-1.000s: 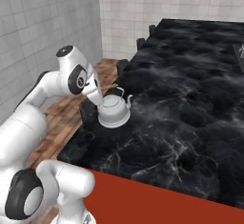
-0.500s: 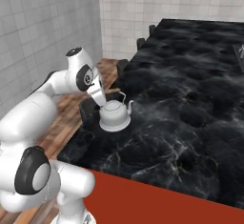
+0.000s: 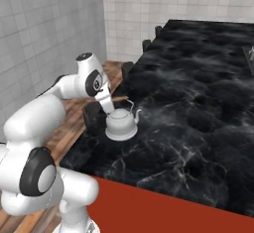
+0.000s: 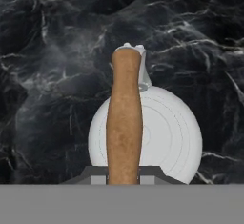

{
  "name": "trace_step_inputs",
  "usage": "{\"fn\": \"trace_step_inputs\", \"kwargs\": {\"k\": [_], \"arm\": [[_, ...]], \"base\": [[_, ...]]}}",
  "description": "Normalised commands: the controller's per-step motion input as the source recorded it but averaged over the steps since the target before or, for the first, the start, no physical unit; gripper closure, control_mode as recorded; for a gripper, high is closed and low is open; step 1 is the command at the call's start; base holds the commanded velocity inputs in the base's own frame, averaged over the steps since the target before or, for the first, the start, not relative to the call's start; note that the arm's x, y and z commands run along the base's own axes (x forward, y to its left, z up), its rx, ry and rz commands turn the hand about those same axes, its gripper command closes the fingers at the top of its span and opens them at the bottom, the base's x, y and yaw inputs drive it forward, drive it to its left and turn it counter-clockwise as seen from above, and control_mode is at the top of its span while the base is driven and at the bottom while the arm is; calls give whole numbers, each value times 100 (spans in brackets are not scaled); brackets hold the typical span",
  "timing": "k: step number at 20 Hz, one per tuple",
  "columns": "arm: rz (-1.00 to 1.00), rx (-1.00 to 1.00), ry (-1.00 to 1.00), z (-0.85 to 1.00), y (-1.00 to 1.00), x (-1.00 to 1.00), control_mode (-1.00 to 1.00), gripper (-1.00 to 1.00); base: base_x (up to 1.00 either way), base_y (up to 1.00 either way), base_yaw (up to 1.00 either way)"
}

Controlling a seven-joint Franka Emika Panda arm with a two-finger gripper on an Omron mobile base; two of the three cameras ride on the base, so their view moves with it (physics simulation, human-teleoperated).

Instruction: The kettle is done boiling. Turn off the stove, then wait for 300 timesteps before moving the kettle to the dining table.

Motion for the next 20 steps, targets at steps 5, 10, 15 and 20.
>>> {"fn": "trace_step_inputs", "kwargs": {"k": [5, 10, 15, 20], "arm": [[0, 3, 0, -19, -7, 0, -100, 100], [0, 0, 0, -24, -1, 0, -100, 100], [0, 0, 0, -19, 0, 0, -100, 100], [0, 0, 0, -19, 0, 0, -100, 100]], "base": [[0, 0, 0], [0, 0, 0], [0, 0, 0], [0, 0, 0]]}}
